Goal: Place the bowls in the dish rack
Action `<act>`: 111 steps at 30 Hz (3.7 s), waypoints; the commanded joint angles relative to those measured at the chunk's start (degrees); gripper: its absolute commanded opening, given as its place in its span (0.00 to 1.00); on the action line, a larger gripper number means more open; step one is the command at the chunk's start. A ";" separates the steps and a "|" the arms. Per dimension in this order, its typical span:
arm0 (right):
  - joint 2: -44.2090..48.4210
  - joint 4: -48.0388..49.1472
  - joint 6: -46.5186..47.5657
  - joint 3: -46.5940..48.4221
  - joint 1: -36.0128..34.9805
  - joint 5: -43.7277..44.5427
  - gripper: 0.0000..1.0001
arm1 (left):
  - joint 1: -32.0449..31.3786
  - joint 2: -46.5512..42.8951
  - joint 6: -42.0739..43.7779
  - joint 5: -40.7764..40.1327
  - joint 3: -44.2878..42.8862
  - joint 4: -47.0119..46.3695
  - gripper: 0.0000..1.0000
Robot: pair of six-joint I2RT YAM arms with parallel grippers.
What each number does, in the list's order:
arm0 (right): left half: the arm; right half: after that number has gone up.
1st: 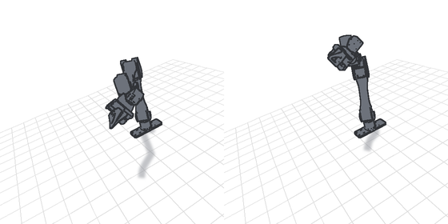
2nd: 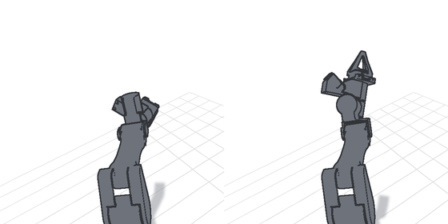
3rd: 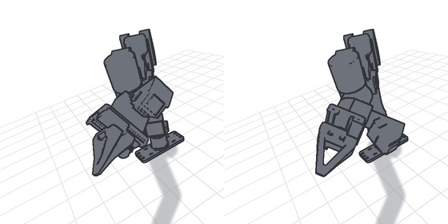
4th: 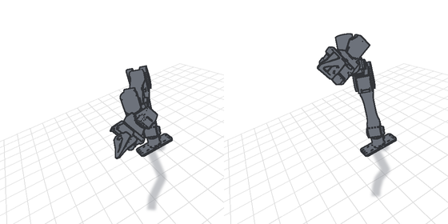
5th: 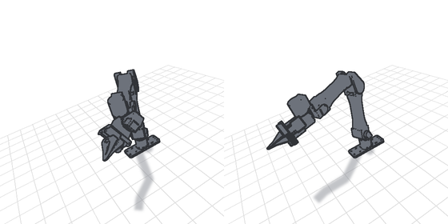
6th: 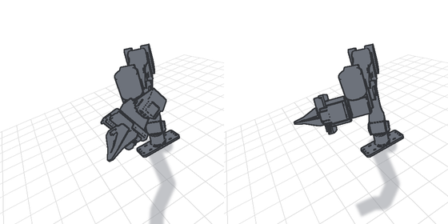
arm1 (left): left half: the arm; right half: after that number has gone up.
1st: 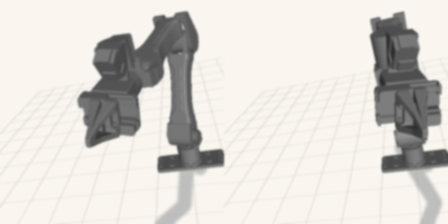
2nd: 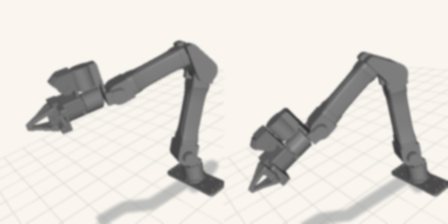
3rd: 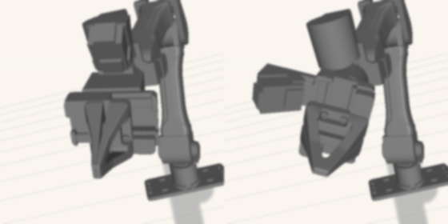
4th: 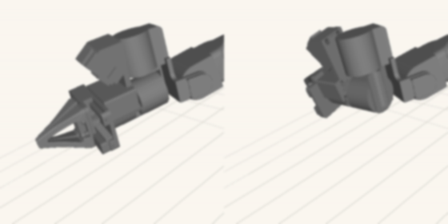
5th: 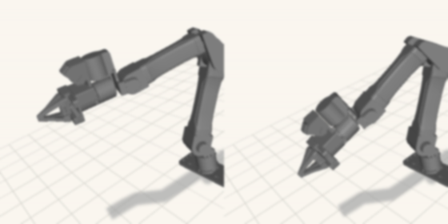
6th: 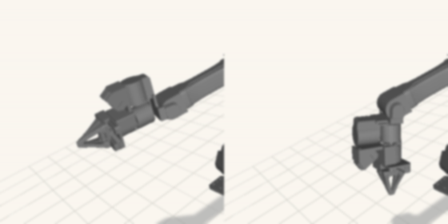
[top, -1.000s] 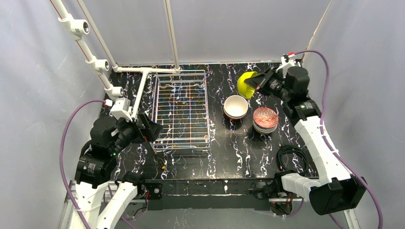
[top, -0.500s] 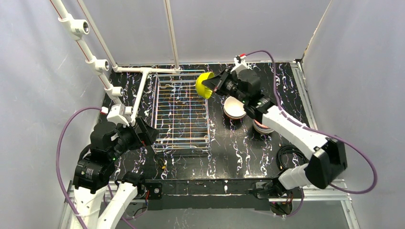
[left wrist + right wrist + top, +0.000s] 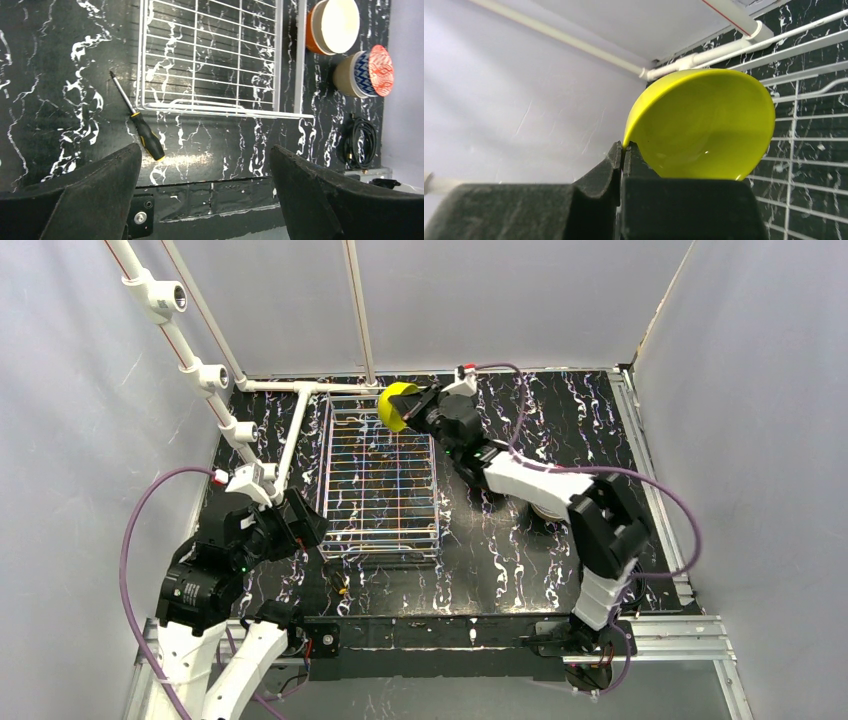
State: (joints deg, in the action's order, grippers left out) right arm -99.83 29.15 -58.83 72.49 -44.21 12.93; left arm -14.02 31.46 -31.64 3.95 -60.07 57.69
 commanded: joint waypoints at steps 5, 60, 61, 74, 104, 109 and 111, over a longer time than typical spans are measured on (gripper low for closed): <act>-17.13 17.14 -2.28 13.61 -5.40 20.92 0.01 | -0.22 0.05 -2.29 -9.26 -0.92 3.67 0.98; -25.14 25.85 -10.56 2.46 -6.31 26.80 0.38 | -0.20 1.36 -0.71 -7.16 4.26 -1.10 0.98; -23.94 24.69 -10.81 2.02 -6.31 27.12 0.44 | -0.21 1.47 -0.71 -6.95 3.85 -1.09 0.98; -9.30 -0.14 -13.63 -0.48 -6.38 28.79 0.61 | -0.20 7.72 1.17 4.67 0.43 -3.74 0.96; 16.45 -32.02 8.50 -8.48 -4.83 19.93 0.61 | -15.03 46.99 10.80 -19.98 -11.52 -25.95 0.84; 16.81 -36.43 11.39 -6.32 -2.86 19.95 0.62 | -14.98 58.17 12.54 -22.14 -18.07 -25.50 0.91; 17.31 -36.12 11.55 -7.20 -1.58 18.97 0.62 | -15.03 62.64 11.22 -22.80 -21.39 -23.84 0.97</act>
State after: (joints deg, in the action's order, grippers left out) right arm -85.32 -3.70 -49.25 63.42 -47.77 30.92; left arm -28.91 89.17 -20.95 -13.91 -75.44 31.94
